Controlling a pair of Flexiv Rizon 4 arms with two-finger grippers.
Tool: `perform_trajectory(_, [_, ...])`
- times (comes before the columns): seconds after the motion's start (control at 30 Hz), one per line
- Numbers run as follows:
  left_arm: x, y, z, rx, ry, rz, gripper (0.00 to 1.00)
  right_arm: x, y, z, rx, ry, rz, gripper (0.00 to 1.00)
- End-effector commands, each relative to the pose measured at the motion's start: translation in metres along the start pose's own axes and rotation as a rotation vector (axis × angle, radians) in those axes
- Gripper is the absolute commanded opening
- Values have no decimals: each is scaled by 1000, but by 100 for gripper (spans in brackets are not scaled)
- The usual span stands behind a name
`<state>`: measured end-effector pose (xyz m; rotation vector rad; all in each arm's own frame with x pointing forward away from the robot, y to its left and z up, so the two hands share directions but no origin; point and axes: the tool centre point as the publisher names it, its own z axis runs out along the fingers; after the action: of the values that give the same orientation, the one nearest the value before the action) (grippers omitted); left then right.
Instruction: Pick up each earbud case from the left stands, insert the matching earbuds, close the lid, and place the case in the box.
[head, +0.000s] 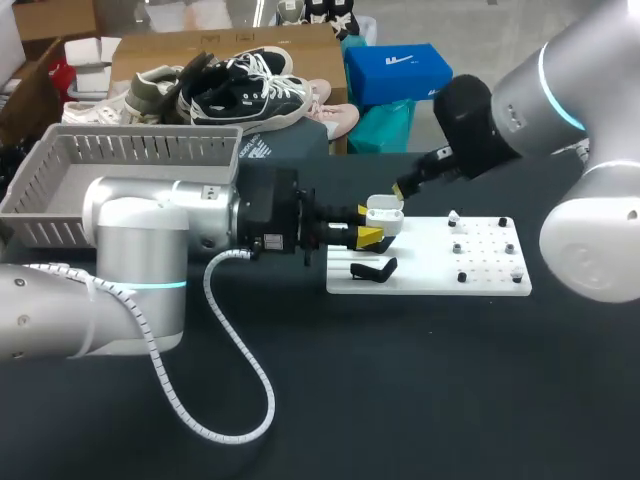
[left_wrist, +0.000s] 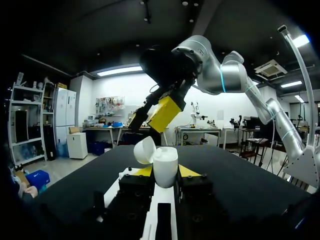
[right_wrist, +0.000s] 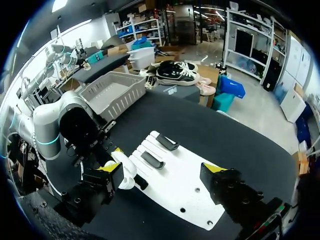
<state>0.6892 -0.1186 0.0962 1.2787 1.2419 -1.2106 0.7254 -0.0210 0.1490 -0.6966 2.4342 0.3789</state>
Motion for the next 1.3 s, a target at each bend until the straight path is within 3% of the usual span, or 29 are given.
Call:
perform_trajectory(0.03, [0, -2, 0, -5, -1, 1, 0, 21, -9, -33, 205, -28, 4, 100])
perform_trajectory(0.27, [-4, 0, 1, 3, -11, 32, 0, 53, -43, -55, 294, 14, 95, 100])
perform_trajectory(0.43, [-8, 0, 6, 18, 21, 86, 0, 76, -54, -57, 332, 65, 133, 100])
perform_trajectory(0.83, [-8, 2, 7, 21, 12, 99, 0, 112, -70, -45, 537, 193, 32, 100])
perform_trajectory(1.0, [-8, 2, 7, 21, 12, 99, 0, 129, -82, -36, 570, 250, 34, 100])
perform_trajectory(1.1, [-8, 2, 7, 21, 12, 99, 0, 136, -84, -30, 584, 280, 26, 93])
perform_trajectory(1.3, [-8, 2, 7, 21, 12, 99, 0, 148, -82, -18, 584, 346, 29, 88])
